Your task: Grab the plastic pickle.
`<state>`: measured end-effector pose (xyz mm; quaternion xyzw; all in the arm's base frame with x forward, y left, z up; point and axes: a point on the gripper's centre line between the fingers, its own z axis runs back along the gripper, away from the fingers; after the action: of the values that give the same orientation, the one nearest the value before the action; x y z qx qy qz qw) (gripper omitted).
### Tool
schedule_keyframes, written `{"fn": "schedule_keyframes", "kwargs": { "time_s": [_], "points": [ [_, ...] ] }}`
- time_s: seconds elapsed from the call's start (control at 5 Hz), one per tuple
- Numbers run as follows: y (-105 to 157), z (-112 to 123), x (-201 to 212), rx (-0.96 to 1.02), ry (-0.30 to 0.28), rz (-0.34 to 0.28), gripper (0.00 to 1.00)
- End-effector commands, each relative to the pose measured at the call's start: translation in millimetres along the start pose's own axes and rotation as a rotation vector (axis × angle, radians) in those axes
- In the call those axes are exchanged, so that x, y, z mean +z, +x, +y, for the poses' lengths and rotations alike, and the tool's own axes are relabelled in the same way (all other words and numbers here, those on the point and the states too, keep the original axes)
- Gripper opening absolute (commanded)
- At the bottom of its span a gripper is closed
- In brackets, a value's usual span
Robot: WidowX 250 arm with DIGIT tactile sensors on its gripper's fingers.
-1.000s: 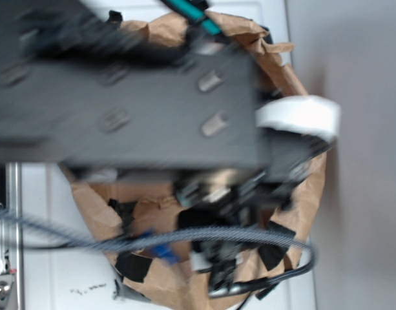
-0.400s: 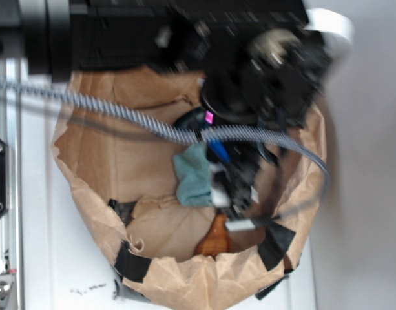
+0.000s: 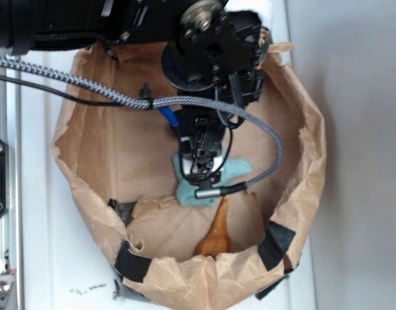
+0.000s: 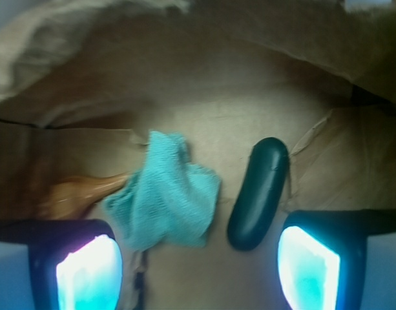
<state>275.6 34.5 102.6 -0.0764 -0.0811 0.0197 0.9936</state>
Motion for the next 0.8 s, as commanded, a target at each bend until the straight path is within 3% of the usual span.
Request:
{"fn": "schedule_keyframes", "kwargs": {
  "time_s": [0.0, 0.4, 0.6],
  "points": [
    [7.4, -12.6, -45.3, -0.015, 0.005, 0.012, 1.0],
    [4.8, -30.1, -84.9, 0.033, 0.113, 0.021, 1.0],
    [8.3, -33.5, -80.7, 0.025, 0.121, -0.012, 0.0]
  ]
}}
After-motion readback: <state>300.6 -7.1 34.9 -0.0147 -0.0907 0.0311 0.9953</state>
